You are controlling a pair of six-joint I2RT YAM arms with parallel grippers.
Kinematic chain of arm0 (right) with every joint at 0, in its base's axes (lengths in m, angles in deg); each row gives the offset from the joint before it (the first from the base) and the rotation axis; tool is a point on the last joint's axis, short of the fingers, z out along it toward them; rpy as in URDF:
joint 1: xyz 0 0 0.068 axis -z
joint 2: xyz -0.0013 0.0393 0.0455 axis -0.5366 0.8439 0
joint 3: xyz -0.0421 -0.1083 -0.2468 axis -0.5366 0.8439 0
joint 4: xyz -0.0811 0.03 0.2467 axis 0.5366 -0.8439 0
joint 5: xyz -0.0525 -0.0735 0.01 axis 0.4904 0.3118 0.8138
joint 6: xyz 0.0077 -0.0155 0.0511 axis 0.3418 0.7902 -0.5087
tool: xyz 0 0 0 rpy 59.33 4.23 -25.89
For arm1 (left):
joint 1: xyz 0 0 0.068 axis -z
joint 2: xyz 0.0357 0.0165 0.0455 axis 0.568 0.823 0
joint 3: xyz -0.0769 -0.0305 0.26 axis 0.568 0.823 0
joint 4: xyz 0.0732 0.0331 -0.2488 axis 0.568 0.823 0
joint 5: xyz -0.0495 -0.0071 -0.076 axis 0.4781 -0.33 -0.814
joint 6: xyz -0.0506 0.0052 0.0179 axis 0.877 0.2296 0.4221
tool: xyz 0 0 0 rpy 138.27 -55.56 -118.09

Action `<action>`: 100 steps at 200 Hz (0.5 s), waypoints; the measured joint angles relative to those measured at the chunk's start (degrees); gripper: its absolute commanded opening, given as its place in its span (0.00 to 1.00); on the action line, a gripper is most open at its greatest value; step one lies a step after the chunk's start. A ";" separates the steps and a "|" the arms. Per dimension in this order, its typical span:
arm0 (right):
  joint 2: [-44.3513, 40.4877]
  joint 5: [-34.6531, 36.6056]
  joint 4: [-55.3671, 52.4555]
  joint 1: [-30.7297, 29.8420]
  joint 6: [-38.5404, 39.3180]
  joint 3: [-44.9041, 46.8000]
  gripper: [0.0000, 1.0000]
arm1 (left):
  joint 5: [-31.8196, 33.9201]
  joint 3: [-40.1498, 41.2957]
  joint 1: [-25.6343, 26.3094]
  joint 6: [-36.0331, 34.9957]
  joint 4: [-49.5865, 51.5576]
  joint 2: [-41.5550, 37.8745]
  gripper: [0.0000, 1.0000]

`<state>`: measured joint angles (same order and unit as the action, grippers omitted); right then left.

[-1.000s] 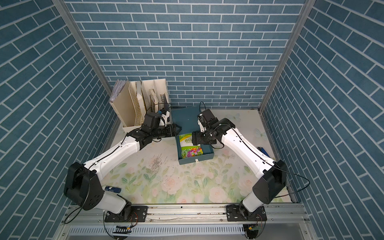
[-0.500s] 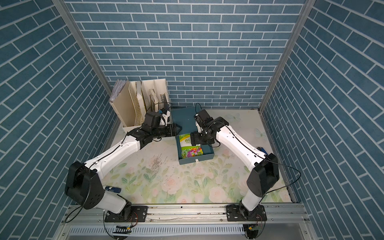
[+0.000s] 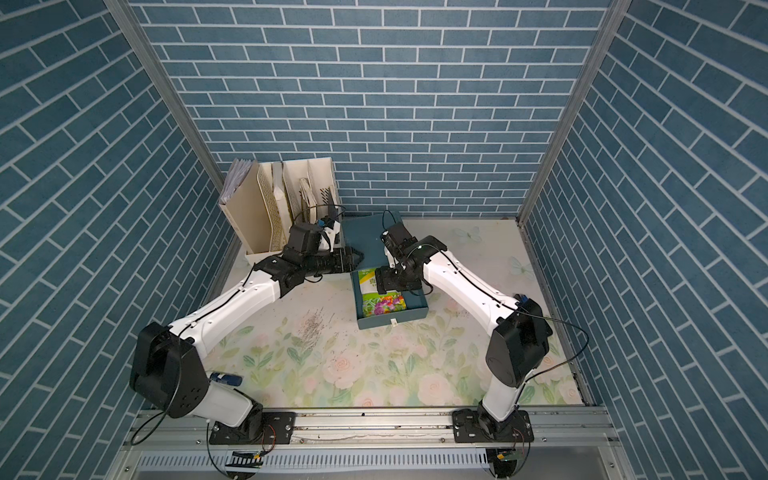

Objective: Take the seed bags out of the drawer
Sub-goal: Pick up the seed packet from the drawer.

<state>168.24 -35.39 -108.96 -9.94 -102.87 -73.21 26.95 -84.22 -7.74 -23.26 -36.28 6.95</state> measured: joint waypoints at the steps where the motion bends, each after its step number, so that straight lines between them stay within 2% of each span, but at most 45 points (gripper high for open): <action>1: 0.00 -0.02 0.04 0.00 -0.04 0.00 0.72 | 0.00 0.00 0.00 0.00 0.00 0.02 0.78; 100: 0.11 -2.29 4.79 -0.46 -1.31 1.53 0.41 | -1.33 -0.07 -0.61 -0.59 0.00 0.22 0.78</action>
<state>168.35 -37.68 -104.17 -10.40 -104.18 -71.68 25.62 -84.28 -8.35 -23.85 -36.28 7.17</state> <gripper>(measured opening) 0.457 0.784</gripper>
